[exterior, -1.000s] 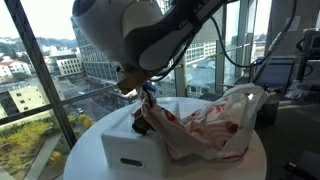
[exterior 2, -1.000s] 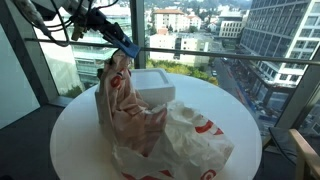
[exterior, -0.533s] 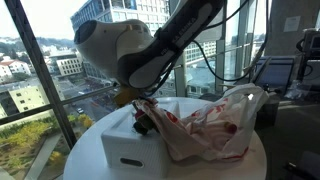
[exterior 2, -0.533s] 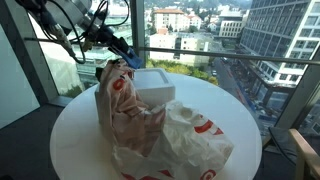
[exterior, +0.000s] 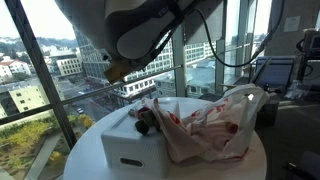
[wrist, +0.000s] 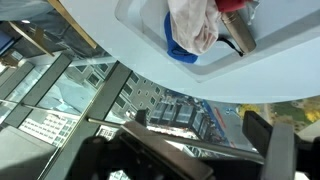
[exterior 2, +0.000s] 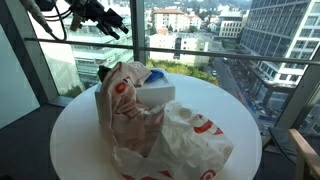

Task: Remove the object from the plastic bag and put them on the white basket

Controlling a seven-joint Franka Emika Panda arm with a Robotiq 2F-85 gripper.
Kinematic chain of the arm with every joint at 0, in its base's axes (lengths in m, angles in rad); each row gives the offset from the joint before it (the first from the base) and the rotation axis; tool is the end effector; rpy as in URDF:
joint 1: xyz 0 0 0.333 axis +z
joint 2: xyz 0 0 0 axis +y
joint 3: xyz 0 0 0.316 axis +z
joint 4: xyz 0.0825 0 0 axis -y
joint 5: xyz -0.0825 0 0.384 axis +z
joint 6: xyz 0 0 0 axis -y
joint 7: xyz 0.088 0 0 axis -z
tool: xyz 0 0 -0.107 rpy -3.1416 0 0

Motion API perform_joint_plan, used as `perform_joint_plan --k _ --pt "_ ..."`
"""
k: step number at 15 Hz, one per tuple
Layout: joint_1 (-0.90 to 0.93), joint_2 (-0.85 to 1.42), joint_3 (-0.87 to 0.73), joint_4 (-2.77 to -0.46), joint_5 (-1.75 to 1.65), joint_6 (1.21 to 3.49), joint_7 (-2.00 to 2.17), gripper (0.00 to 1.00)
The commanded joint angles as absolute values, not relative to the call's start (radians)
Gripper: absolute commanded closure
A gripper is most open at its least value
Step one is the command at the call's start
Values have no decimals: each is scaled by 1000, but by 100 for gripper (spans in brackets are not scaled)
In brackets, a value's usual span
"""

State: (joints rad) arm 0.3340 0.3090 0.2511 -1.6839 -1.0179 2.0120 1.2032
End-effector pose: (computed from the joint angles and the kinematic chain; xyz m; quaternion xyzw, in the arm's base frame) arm 0.5859 0.3080 0.4491 0.9079 -0.0840 0.3309 0.2432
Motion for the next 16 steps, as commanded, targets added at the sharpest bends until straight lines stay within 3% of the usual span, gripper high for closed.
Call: perform_joint_plan --k 1,11,16 --pt "306 148 263 -1838 -826 1974 1049 0" --pt "264 -211 242 -2427 -143 2235 518 0" --pt "222 -171 294 -2600 -353 2466 624 0"
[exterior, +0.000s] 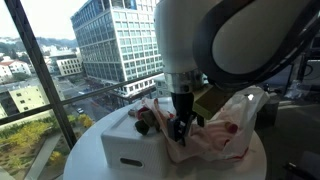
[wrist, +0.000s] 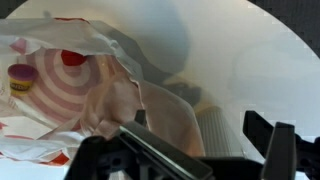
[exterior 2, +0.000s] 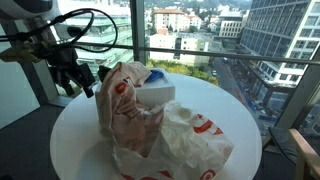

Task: Remove the object from the plastic bag and put them on the white basket

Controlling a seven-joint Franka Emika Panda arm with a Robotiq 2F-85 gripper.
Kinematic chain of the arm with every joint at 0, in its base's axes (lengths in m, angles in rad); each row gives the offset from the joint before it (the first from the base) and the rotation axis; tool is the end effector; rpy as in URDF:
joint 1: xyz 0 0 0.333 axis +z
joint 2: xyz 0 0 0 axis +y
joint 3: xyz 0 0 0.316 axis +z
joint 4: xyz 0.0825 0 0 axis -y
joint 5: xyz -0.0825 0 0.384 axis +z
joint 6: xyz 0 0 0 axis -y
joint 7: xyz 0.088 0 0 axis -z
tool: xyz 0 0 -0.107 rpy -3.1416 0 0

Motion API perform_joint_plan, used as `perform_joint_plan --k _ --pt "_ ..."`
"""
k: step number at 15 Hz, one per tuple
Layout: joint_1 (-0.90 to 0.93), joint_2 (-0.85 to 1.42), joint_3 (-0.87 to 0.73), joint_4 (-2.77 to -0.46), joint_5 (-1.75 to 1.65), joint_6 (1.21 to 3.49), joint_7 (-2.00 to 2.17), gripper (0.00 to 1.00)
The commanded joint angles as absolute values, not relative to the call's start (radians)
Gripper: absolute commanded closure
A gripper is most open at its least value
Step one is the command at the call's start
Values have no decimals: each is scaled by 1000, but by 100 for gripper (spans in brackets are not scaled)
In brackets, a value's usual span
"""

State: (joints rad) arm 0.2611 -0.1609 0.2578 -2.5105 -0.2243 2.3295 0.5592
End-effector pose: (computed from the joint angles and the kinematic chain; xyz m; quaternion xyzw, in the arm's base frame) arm 0.3917 0.2179 0.3365 0.9932 0.0562 0.0393 0.0936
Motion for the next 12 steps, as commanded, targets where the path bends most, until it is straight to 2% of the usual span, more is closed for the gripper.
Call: perform_joint_plan --k 1,5,12 --pt "203 -160 308 -2615 -454 2522 696 0" --pt "152 -114 324 -2613 -784 2629 957 0" --pt "112 60 295 -2521 -1153 2655 1279 0"
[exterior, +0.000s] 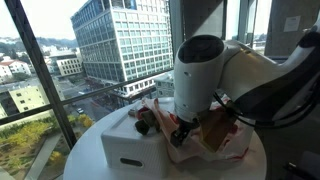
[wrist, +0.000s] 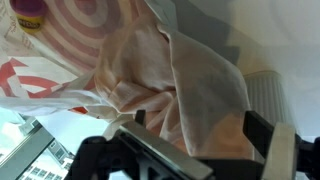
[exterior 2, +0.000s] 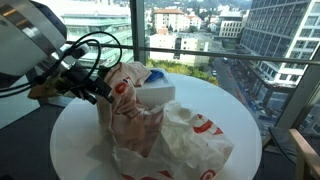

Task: Remove the object from the plastic bag and put them on the white basket

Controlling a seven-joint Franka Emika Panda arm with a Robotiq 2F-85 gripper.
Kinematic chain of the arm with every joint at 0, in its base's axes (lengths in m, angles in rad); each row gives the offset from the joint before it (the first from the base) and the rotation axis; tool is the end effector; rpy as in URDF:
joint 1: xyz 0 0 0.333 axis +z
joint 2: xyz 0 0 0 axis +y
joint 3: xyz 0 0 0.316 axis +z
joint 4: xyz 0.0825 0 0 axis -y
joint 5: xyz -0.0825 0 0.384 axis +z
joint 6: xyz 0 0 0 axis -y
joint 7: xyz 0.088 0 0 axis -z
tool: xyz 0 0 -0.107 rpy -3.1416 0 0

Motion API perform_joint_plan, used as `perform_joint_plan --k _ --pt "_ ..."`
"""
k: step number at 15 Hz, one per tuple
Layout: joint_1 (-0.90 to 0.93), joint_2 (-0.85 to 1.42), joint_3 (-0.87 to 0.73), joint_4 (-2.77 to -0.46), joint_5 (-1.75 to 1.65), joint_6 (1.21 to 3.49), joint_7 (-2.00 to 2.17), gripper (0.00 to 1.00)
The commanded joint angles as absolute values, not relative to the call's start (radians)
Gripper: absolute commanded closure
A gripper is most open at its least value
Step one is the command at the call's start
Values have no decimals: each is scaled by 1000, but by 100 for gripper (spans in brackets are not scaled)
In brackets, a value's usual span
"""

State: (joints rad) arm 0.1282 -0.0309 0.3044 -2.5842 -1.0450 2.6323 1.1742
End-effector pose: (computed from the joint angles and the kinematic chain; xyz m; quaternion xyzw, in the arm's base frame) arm 0.3911 0.2034 0.2704 0.9603 0.0837 0.2120 0.1606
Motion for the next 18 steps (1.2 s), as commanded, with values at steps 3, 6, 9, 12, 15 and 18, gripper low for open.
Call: perform_joint_plan --k 3,6,9,12,15,18 --pt "111 128 284 -2480 -1213 2648 1338 30" --pt "113 120 286 -2492 -1163 2641 1315 48" --pt "116 54 299 -2546 -1098 2619 1272 73" --pt "161 -9 265 -2549 -1086 2549 1226 90" --pt "177 -61 262 -2515 -1033 2465 1161 95" --pt "191 -86 271 -2437 -1043 2360 1153 90"
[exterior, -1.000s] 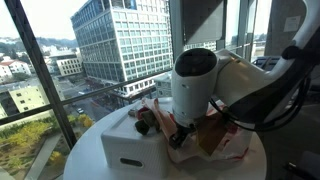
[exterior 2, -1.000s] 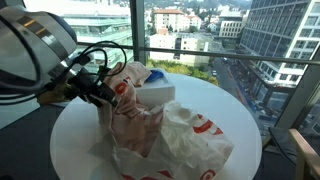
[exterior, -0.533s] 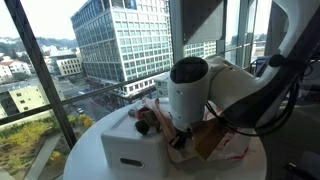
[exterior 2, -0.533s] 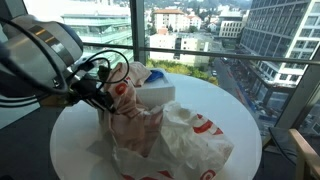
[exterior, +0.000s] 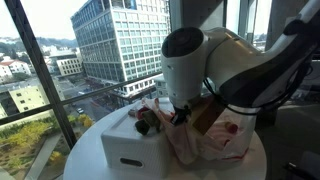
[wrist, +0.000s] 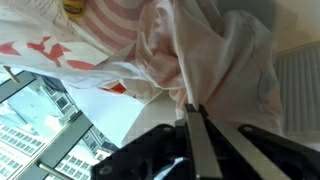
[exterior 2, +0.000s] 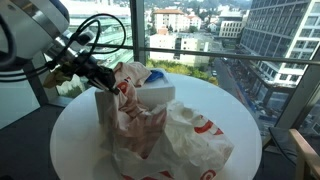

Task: Remove the object from the plastic bag and put them on the white basket

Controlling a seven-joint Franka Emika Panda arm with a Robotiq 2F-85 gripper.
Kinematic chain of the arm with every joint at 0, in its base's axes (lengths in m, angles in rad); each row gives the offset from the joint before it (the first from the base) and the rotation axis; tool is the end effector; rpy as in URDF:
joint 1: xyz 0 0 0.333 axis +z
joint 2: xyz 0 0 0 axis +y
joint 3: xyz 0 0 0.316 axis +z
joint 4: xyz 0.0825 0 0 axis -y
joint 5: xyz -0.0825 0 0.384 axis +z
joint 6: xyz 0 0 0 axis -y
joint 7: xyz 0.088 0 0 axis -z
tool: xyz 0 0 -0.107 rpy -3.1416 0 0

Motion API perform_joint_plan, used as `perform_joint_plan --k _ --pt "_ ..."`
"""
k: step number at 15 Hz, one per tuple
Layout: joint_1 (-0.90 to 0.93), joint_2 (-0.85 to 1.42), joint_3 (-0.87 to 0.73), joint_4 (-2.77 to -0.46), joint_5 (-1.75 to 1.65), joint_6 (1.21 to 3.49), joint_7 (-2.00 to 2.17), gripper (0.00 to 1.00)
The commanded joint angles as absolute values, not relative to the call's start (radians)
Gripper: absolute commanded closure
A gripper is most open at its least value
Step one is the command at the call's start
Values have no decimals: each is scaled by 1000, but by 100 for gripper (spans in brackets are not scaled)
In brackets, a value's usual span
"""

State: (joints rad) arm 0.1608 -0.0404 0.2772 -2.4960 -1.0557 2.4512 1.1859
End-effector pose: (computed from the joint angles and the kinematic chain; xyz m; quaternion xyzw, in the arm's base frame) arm 0.4208 0.1963 0.2992 0.9447 0.0473 0.2321 0.2266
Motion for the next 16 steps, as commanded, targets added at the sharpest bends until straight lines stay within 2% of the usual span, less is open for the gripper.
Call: perform_joint_plan --k 1,4,6,7,8,9,13,16 --pt "195 -92 273 -2409 -1053 2330 1161 88" --pt "208 -84 287 -2294 -1099 2236 1191 88" --pt "221 -57 284 -2244 -998 2184 1096 89" --pt "226 -56 277 -2252 -919 2177 1032 84" --pt "230 -58 273 -2261 -836 2168 971 65" --pt "232 -76 271 -2294 -766 2183 921 63" --pt "235 -84 270 -2373 -506 2234 716 32" --pt "234 -54 278 -2424 -446 2292 669 10"
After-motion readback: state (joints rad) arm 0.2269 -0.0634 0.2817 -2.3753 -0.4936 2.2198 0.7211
